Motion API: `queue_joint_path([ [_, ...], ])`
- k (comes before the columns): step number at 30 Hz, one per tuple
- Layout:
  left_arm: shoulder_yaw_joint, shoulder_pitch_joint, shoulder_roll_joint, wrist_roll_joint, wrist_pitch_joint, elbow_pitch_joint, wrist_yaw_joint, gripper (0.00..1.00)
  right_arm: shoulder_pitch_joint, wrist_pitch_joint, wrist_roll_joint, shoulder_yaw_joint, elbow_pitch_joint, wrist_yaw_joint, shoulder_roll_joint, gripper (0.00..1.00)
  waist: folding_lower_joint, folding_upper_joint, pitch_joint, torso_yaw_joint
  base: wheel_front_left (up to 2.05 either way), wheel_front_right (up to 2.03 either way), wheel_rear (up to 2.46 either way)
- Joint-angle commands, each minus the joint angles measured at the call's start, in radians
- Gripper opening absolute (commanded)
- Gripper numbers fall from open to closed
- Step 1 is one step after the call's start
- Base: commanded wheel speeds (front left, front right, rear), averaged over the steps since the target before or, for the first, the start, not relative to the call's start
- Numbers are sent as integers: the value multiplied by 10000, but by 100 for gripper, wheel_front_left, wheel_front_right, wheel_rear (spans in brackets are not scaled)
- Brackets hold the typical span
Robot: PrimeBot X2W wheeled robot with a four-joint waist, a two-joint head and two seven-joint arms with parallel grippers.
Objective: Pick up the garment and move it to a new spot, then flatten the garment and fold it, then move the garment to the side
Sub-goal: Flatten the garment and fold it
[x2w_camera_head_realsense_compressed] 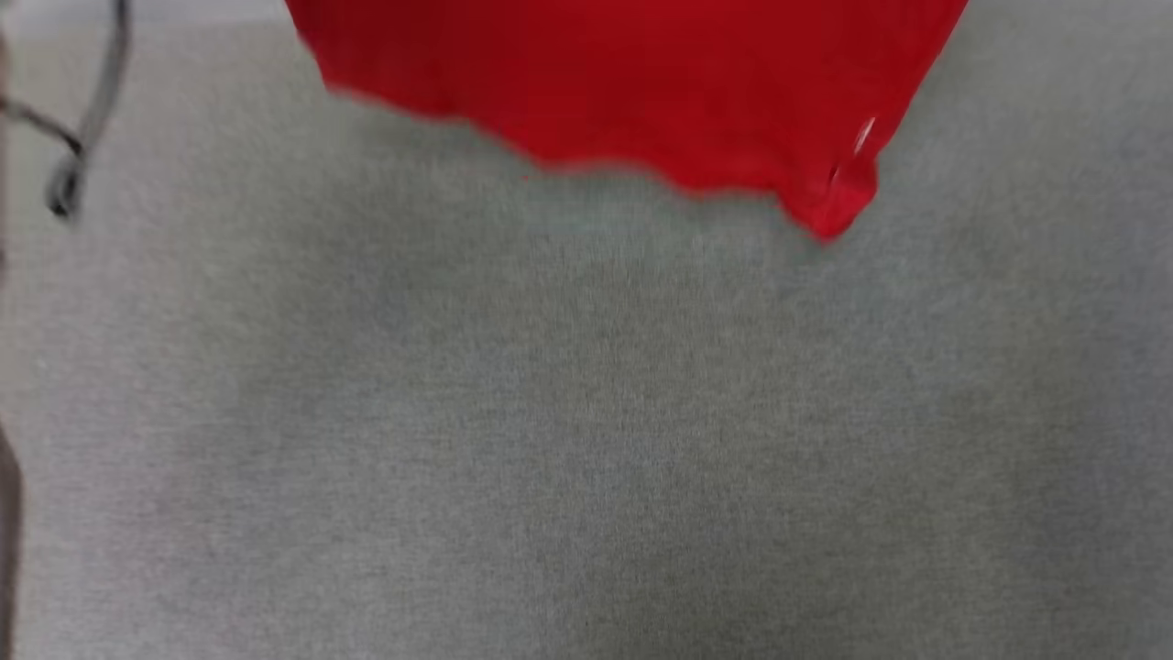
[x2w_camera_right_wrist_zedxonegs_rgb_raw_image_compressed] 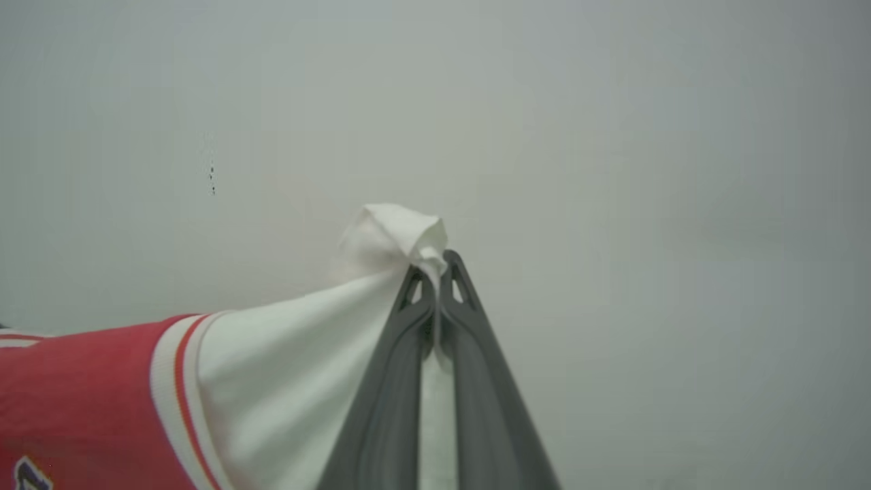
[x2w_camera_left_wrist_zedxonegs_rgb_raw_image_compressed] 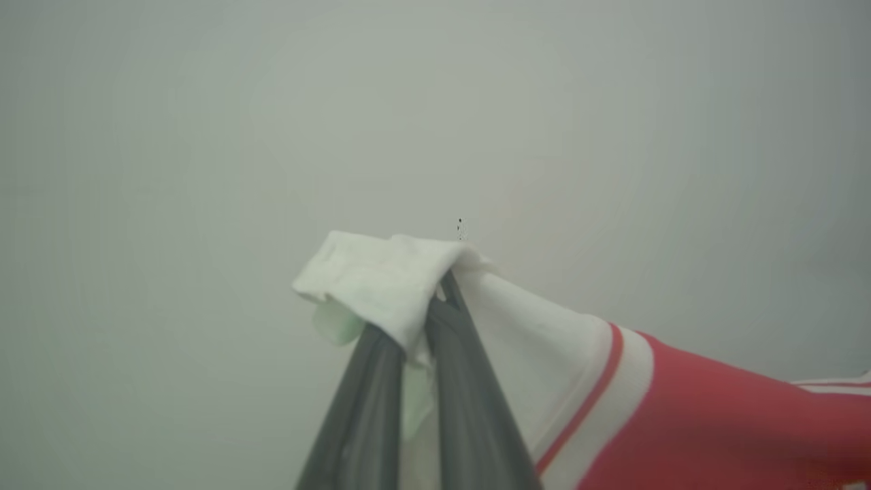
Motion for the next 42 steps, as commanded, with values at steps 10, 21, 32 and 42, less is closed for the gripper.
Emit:
queue_joint_path([
  [10, -40, -3278, 183, 384, 3, 1146, -493, 0, -3789, -1193, -41, 650, 1724, -7, 211, 0, -1, 0, 2424, -536, 0, 0, 0],
  [21, -208, -3077, -93, 294, -565, 2839, -726, 0, -4288, -2009, 112, 1794, 3775, -7, 909, 0, -1, 0, 3580, -721, 0, 0, 0],
  [32, -233, -1409, -919, -495, -1281, 5848, -1483, 0, -2769, -2266, 947, 3370, 6625, -7, 1422, 0, -1, 0, 3221, -597, 0, 0, 0],
  [42, -69, 1667, -1499, -1169, -1889, 6844, -2059, 0, 679, -2936, 2660, 4781, 6868, -7, 888, 0, -1, 0, 1392, -386, 0, 0, 0],
])
